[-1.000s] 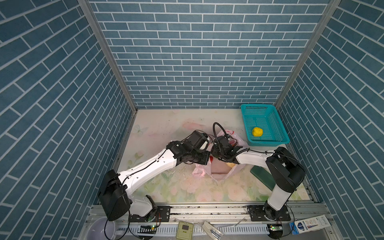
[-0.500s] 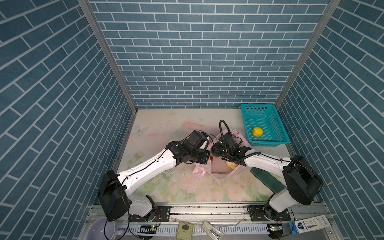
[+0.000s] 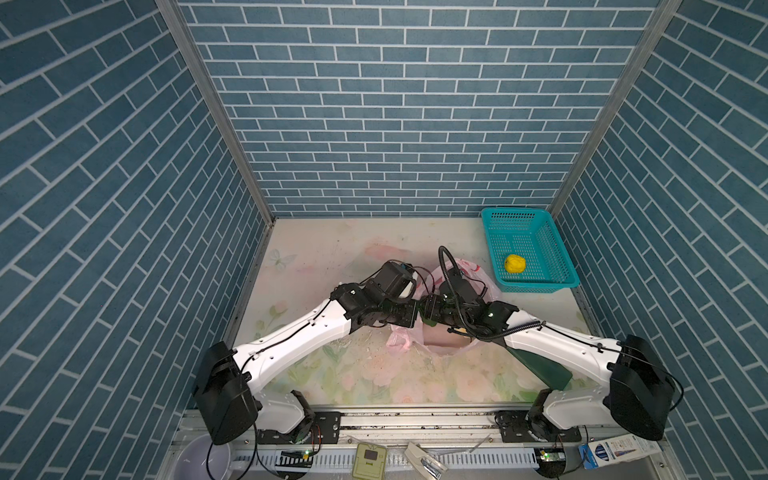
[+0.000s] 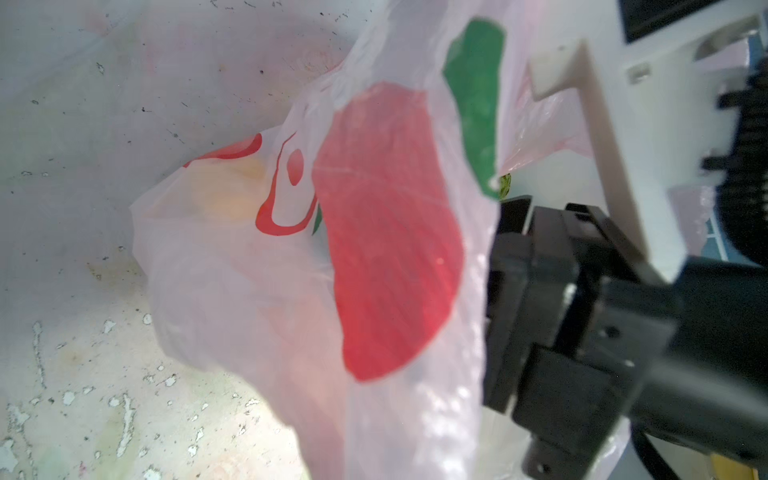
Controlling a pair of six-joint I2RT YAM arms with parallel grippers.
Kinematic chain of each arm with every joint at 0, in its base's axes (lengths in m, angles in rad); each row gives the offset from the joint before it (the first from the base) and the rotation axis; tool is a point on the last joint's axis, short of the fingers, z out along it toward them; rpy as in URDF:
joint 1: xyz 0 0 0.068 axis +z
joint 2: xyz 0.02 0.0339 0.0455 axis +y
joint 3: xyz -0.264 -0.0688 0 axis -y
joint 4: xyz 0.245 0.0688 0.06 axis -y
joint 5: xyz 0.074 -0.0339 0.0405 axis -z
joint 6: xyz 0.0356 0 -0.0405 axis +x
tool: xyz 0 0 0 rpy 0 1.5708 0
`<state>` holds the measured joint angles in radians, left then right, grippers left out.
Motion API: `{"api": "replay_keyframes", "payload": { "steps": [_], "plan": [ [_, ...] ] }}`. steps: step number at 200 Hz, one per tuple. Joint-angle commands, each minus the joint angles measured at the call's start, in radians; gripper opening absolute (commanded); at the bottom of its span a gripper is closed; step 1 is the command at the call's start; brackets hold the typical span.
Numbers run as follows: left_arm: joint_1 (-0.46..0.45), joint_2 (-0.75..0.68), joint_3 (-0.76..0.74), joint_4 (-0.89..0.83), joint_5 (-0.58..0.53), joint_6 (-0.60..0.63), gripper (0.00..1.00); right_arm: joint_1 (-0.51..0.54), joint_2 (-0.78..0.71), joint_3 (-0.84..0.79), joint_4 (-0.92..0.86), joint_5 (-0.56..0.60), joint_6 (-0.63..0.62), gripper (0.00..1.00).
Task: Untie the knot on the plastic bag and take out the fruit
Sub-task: 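Lift the dark green lime out of the bag toward the teal basket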
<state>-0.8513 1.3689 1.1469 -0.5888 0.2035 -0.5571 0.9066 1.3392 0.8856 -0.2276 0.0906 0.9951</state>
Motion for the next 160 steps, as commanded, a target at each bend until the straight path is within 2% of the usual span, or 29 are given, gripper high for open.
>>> {"api": "replay_keyframes", "payload": {
  "steps": [1,49,103,127,160],
  "plan": [
    [-0.002,-0.024,-0.015,0.011,-0.014,-0.009,0.00,0.009,-0.057,0.022,-0.119,0.020,-0.007,0.54],
    [-0.001,-0.025,-0.013,0.012,-0.025,-0.012,0.00,0.012,-0.154,0.112,-0.281,0.011,-0.044,0.54],
    [-0.002,-0.015,-0.007,0.016,-0.023,-0.010,0.00,-0.002,-0.179,0.294,-0.442,-0.025,-0.084,0.55],
    [-0.001,-0.013,-0.004,0.018,-0.020,-0.010,0.00,-0.073,-0.192,0.351,-0.481,-0.062,-0.097,0.55],
    [-0.001,-0.014,-0.004,0.021,-0.016,-0.010,0.00,-0.243,-0.211,0.400,-0.507,-0.120,-0.146,0.55]
  ]
}}
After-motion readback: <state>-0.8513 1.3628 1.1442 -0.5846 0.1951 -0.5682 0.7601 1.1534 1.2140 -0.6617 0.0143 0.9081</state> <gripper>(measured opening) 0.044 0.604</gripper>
